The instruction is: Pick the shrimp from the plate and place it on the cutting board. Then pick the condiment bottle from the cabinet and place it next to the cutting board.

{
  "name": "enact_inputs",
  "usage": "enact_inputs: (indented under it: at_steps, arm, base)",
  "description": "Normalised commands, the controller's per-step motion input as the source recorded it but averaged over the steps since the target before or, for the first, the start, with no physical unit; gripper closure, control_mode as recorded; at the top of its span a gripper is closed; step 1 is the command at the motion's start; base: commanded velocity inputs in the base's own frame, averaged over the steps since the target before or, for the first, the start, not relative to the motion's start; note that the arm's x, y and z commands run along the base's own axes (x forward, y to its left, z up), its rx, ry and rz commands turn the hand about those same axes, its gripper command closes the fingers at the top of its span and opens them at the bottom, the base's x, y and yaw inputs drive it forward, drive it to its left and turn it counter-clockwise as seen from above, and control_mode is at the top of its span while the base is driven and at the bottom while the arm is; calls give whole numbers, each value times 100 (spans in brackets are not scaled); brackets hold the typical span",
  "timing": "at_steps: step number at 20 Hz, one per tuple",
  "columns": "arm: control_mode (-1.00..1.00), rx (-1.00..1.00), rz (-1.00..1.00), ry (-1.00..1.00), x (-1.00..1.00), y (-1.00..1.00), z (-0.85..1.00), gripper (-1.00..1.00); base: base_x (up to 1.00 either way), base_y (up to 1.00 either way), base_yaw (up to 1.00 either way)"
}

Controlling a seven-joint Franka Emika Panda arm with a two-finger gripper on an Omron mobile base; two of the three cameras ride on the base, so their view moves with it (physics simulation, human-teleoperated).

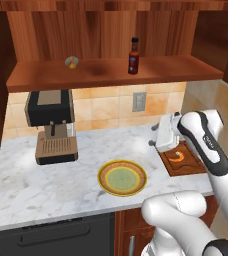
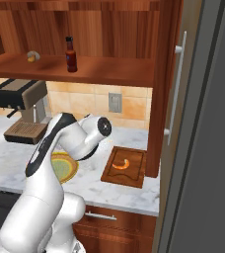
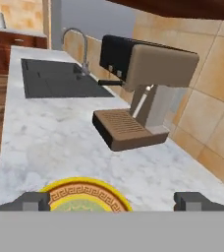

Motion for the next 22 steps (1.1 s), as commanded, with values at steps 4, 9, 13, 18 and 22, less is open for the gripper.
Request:
enact_inputs:
  at_steps: [4,9,13,18,22]
  arm:
    - [-100,-15,7,-11,-26,25,32,-100]
    - [-100,-11,7,-11,-24,25,31,-100]
    - [-100,-7,7,-11,-21,25,34,-100]
    - [-100,-1,7,-9,-15,17,35,-100]
    - [-100,0,6,-7,-11,14,31,-100]
  base:
    - [0,0,0]
    - [0,0,0]
    - [0,0,0]
    - [0,0,0]
    - [0,0,0]
